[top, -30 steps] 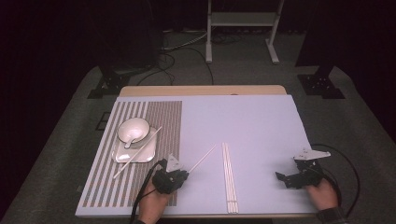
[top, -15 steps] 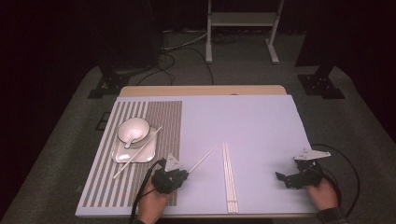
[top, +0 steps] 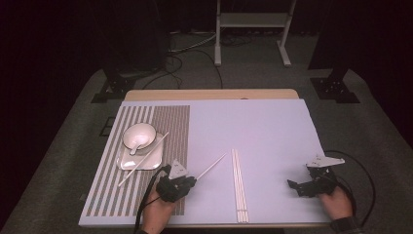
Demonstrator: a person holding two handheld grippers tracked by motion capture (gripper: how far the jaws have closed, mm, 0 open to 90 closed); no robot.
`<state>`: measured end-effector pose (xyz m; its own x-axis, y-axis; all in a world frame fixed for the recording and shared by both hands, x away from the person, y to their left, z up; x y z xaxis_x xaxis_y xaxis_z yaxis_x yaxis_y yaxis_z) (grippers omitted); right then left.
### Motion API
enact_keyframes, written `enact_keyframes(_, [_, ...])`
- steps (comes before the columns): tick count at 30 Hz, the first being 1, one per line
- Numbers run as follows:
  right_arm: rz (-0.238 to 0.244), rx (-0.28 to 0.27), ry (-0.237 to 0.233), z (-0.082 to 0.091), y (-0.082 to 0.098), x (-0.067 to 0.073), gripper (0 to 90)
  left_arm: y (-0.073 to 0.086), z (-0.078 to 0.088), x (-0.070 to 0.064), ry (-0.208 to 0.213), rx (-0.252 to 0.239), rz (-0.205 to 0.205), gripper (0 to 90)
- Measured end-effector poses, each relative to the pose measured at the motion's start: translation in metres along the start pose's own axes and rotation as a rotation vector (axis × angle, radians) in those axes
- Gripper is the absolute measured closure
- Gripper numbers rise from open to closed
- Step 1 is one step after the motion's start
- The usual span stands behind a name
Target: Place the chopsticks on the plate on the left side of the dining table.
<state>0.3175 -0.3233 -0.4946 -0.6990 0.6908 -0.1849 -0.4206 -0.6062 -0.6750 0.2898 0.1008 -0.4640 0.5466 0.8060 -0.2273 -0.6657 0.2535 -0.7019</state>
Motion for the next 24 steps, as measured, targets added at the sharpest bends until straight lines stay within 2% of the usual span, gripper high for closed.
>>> enact_keyframes(15, [-0.001,0.001,0.0,0.0,0.0,0.0,0.0,-0.006,0.014,0.004,0.0,-0.046,0.015,84.0])
enact_keyframes(24, [0.0,0.0,0.0,0.0,0.0,0.0,0.0,-0.011,0.031,0.016,-0.019,-0.097,0.037,84.0])
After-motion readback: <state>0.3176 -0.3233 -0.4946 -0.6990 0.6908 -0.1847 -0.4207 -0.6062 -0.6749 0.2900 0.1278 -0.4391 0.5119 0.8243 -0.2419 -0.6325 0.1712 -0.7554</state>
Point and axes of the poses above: each handheld gripper's, and its own axes: z roughly backward along the jaws, y roughly out of its underside, x roughly to its left, the point moved 4 cm from there along -z, roughly forward along the jaws, and after that the axes turned 15 degrees about z, right-handed, at the moved point
